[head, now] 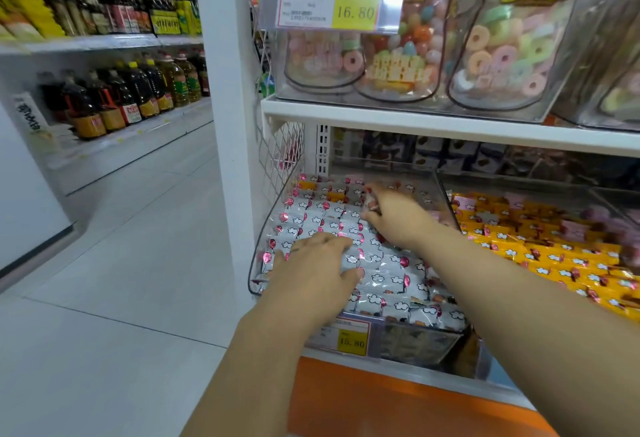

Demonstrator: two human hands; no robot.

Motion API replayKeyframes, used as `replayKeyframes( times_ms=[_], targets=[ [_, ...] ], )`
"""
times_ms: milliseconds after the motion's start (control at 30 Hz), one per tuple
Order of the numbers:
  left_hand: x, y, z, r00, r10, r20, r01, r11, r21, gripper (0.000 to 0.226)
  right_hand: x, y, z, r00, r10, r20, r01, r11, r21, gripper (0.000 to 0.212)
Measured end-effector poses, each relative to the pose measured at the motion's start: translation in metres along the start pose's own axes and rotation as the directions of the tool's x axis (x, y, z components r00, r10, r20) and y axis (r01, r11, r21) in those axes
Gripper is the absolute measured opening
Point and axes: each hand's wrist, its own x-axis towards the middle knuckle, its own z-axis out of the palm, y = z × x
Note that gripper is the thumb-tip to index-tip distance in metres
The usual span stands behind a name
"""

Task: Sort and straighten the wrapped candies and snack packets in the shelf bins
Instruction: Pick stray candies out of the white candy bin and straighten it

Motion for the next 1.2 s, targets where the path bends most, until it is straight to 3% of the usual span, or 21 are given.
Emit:
replayKeyframes(
  times_ms=[67,133,200,233,300,433,567,633,700,833,1067,1200],
  targets=[
    [0.000,0.000,0.000,1.000,0.003,0.004,-0.003,1.000,-0.005,0.052,-0.003,-0.003,0.005,0.999,0.021,-0.045,-0.021,1.000,0.007,0.045],
    [-0.001,-0.002,-0.001,1.000,0.011,0.003,-0.011,1.000,-0.006,0.052,-0.011,-0.006,0.002,0.979,0.014,-0.202,-0.010,1.000,0.018,0.057],
    [-0.001,-0.003,0.000,1.000,0.020,0.006,-0.020,1.000,-0.004,0.052,-0.021,-0.008,-0.001,0.931,-0.053,-0.362,0.031,0.997,-0.064,0.051],
    [-0.001,-0.004,0.000,1.000,0.023,0.005,-0.023,1.000,-0.005,0.051,-0.025,-0.009,0.001,0.923,-0.100,-0.372,0.055,0.990,-0.132,0.046],
    [-0.001,-0.005,0.001,1.000,0.026,0.001,-0.026,1.000,-0.005,0.051,-0.029,-0.006,0.010,0.954,-0.144,-0.263,0.087,0.972,-0.218,0.041],
    [-0.001,-0.003,0.001,1.000,0.016,0.000,-0.016,1.000,0.012,0.050,-0.023,0.001,0.016,0.999,-0.013,0.053,0.024,0.977,-0.211,0.043],
    [-0.002,-0.002,0.001,1.000,0.018,0.004,-0.018,1.000,0.013,0.051,-0.022,-0.003,0.004,0.984,0.007,0.179,0.034,0.974,-0.223,0.047],
    [-0.001,-0.004,0.000,1.000,0.017,-0.002,-0.017,1.000,0.004,0.051,-0.030,-0.002,-0.008,0.993,-0.024,0.115,0.047,0.979,-0.198,0.044],
    [0.000,-0.004,0.001,1.000,0.016,-0.015,-0.016,1.000,0.004,0.051,-0.046,0.002,-0.023,0.996,-0.074,-0.049,0.063,0.981,-0.182,0.043],
    [0.001,0.008,0.004,0.996,0.029,-0.089,-0.029,1.000,0.004,0.049,-0.092,0.032,-0.040,0.957,-0.100,-0.271,0.085,0.994,-0.065,0.041],
    [0.003,0.048,0.021,0.987,0.137,-0.084,-0.139,0.990,-0.014,0.042,-0.145,0.070,-0.029,0.971,-0.030,-0.236,0.083,0.973,0.217,0.042],
    [0.012,0.061,0.024,0.984,0.146,-0.104,-0.155,0.984,-0.087,0.037,-0.150,0.076,-0.031,0.985,-0.041,-0.168,0.082,0.966,0.247,0.044]
  ],
)
